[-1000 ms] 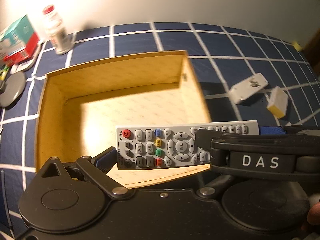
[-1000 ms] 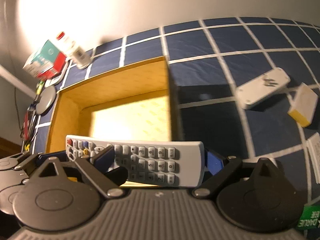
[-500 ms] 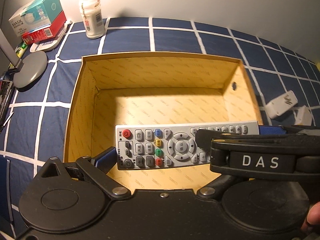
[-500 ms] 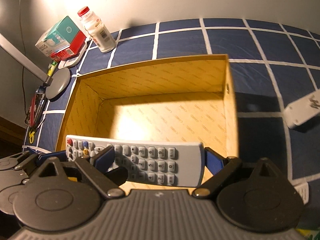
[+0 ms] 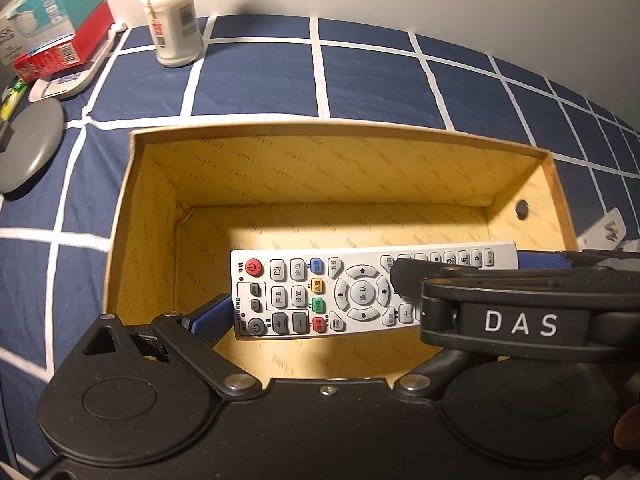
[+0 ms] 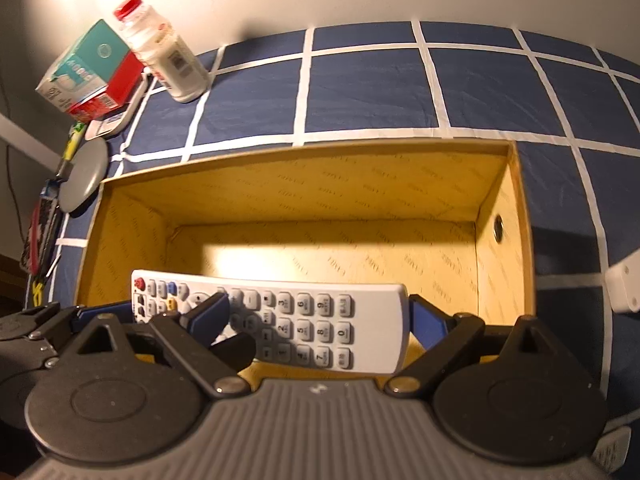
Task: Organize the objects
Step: 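Carry the white remote over the cardboard box and lower it inside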
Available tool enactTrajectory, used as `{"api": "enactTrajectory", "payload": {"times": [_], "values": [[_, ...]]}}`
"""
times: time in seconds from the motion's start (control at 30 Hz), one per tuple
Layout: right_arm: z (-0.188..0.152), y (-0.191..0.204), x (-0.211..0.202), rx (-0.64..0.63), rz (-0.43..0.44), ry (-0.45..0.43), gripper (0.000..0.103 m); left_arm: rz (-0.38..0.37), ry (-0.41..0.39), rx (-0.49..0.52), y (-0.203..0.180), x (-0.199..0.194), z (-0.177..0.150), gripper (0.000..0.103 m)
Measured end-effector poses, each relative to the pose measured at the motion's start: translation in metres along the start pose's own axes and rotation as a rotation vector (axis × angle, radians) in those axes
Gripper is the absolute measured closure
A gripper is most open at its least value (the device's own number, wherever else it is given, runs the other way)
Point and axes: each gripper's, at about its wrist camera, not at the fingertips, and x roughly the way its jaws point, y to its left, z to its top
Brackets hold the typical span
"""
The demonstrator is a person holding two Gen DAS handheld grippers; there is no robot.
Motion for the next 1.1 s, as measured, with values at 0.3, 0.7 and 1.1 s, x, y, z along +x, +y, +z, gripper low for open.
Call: {"api": "enactTrajectory", "payload": {"times": [0.3,0.7,1.1], "values": [[0.020,-0.009,0.038,0.012,-0.010,0.019,0.009,-0.012,0.027,0.004,0.011,0.034,0.021,0.004],[0.035,-0.012,0.072,0.010,-0.016,0.037,0.009,-0.019,0.047,-0.019,0.024,0.068,0.033,0.004],[0.046,-0.016,0.084,0.011,-0.023,0.043,0.009,-0.026,0.056,-0.020,0.026,0.081,0.042,0.004]]}}
